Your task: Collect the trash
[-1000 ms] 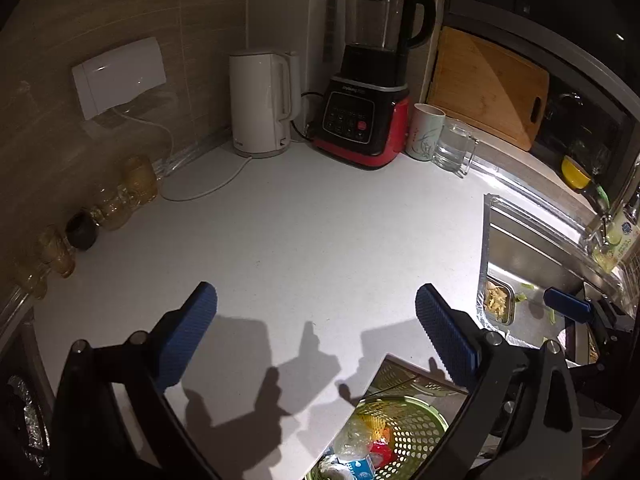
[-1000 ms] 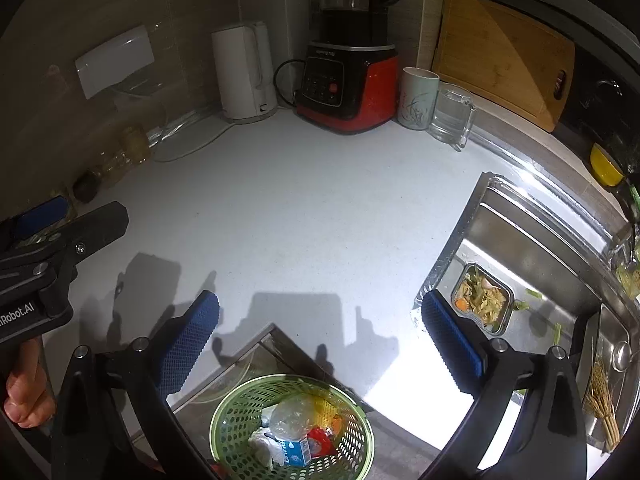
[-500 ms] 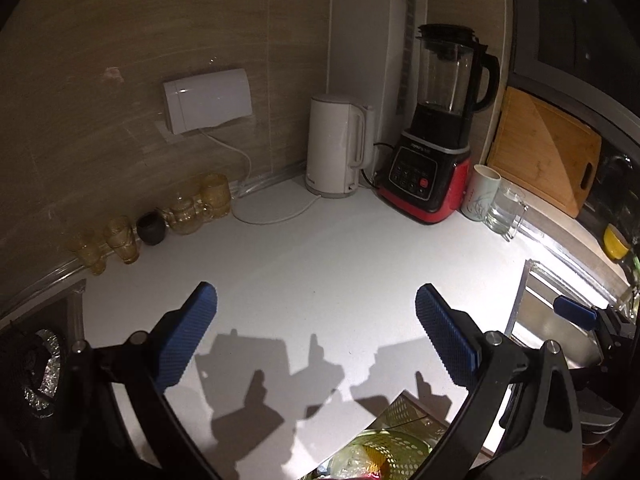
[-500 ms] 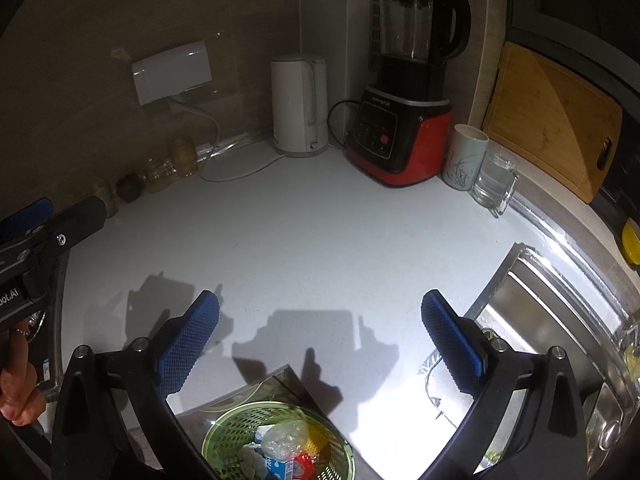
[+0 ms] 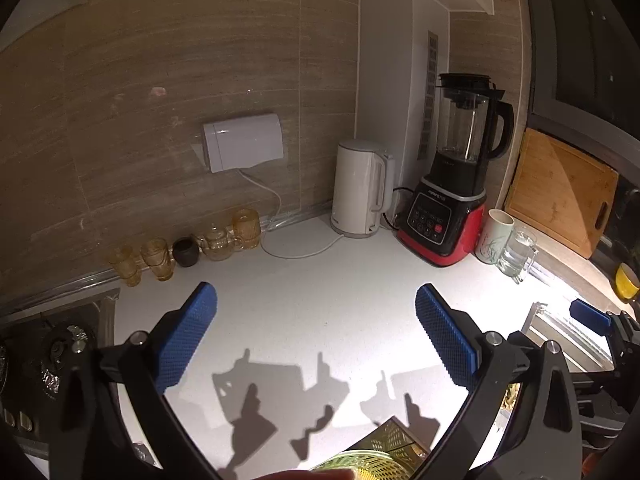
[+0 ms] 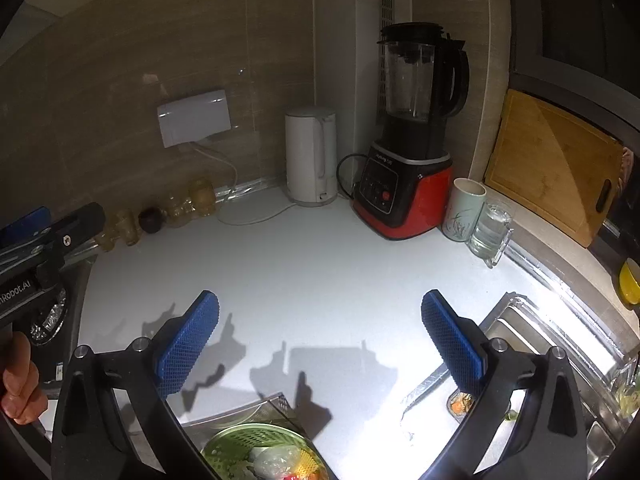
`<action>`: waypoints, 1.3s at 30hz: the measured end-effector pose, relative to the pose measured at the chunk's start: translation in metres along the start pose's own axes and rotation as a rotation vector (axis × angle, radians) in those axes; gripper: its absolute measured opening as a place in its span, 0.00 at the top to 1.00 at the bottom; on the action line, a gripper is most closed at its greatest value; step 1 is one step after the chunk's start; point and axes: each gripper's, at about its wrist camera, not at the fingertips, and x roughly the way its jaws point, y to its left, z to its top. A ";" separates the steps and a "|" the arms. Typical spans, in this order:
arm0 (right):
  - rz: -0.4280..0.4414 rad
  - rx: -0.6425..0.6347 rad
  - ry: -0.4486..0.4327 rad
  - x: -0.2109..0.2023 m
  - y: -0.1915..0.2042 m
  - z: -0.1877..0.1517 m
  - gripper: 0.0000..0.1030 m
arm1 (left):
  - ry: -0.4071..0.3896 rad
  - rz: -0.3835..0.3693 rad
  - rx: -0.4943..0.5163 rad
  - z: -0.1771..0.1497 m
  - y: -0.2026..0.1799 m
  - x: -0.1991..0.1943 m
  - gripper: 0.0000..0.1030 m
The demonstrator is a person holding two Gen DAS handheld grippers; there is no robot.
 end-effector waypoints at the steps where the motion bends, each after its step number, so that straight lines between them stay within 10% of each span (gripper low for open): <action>1: 0.001 -0.003 -0.007 -0.002 -0.001 0.002 0.02 | -0.003 0.004 -0.005 0.001 -0.001 -0.002 0.08; 39: 0.000 0.005 -0.033 -0.009 -0.005 0.008 0.02 | -0.016 0.001 -0.001 0.009 -0.003 -0.003 0.08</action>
